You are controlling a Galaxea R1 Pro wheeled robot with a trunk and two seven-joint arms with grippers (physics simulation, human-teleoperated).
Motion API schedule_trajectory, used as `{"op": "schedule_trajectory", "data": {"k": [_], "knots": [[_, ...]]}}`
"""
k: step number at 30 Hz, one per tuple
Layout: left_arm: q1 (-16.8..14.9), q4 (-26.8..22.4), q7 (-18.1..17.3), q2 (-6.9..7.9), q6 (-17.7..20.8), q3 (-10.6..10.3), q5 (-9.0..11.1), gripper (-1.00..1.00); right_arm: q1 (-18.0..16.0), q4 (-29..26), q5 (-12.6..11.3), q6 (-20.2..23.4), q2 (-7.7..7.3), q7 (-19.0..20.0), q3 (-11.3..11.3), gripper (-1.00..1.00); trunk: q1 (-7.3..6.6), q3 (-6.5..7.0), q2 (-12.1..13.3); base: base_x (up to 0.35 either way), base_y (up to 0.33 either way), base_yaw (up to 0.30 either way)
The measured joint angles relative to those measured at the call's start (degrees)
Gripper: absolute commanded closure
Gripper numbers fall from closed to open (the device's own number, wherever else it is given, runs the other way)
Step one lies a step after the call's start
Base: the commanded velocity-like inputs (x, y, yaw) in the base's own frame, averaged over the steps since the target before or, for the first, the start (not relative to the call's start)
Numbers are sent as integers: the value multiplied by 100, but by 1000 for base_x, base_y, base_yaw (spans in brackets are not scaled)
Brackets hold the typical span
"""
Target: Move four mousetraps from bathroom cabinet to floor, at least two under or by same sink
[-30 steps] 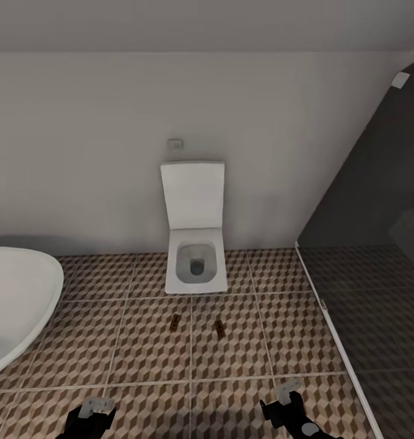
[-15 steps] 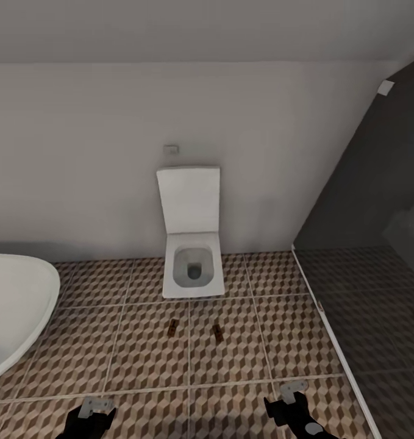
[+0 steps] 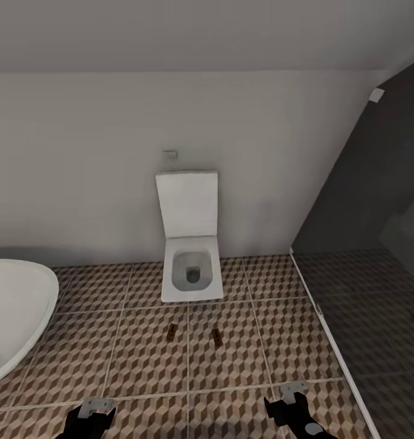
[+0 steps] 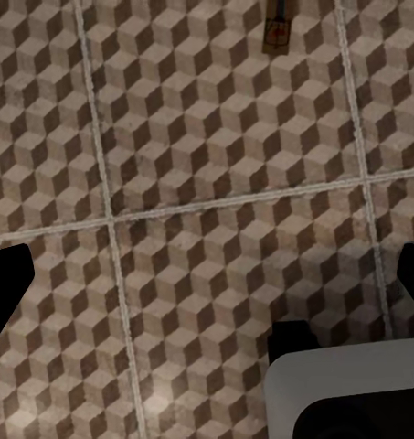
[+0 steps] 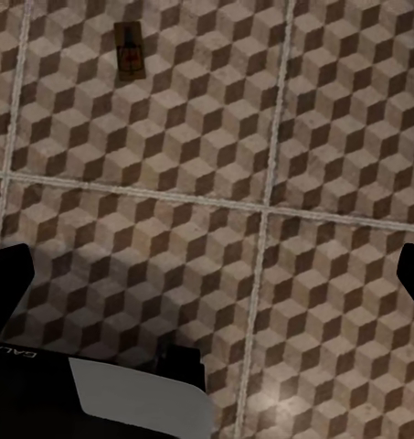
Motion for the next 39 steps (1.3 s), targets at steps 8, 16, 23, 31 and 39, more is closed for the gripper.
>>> {"op": "schedule_trajectory", "data": {"k": [8, 16, 23, 31, 39], "knots": [[0, 0, 0, 0, 0, 0, 0, -100, -2, 0, 0, 0, -2, 0, 0, -100, 0, 72, 0, 0, 0, 0], [1, 0, 0, 0, 0, 0, 0, -100, 0, 0, 0, 0, -3, 0, 0, -100, 0, 145, 0, 0, 0, 0], [-2, 1, 0, 0, 0, 0, 0, -100, 0, 0, 0, 0, -3, 0, 0, -100, 0, 210, 0, 0, 0, 0], [0, 4, 0, 0, 0, 0, 0, -100, 0, 0, 0, 0, 2, 0, 0, -100, 0, 283, 0, 0, 0, 0], [0, 4, 0, 0, 0, 0, 0, -100, 1, 4, -4, 0, 5, 1, 0, -100, 0, 357, 0, 0, 0, 0]]}}
